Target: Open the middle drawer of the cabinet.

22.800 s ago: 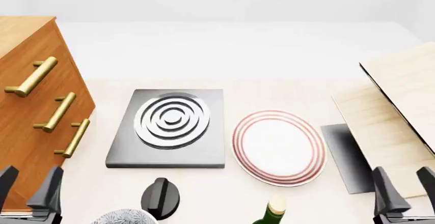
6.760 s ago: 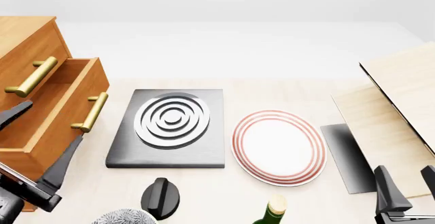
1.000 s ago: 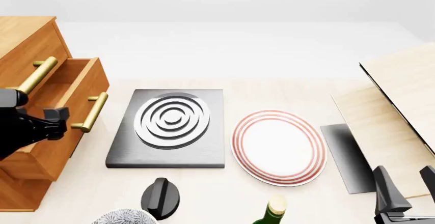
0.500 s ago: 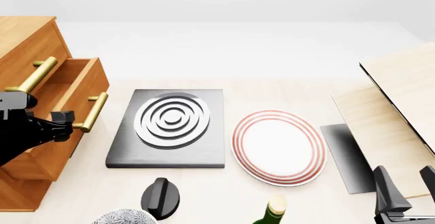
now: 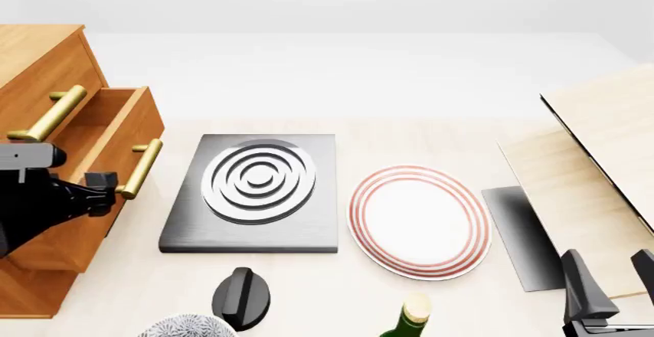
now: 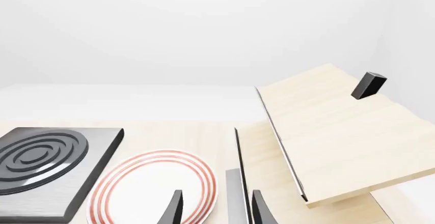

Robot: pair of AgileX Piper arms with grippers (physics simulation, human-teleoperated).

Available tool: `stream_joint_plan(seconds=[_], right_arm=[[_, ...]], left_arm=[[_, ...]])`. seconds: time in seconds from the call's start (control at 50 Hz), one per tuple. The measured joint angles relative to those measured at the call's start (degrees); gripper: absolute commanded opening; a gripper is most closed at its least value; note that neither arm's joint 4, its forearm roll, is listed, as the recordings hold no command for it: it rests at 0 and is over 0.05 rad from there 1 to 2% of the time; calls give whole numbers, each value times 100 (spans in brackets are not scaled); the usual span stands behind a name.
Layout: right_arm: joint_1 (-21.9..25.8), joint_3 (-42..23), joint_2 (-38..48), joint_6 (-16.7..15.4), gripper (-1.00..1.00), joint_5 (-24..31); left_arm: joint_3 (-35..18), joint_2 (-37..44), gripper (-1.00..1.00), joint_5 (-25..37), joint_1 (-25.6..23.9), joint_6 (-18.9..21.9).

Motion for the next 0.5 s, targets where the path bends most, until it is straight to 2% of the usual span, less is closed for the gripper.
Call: stream_joint_plan(seconds=[0.5], right_arm=[[0, 0, 0, 0, 100, 0]], left_arm=[[84, 267, 100, -200, -23, -16]])
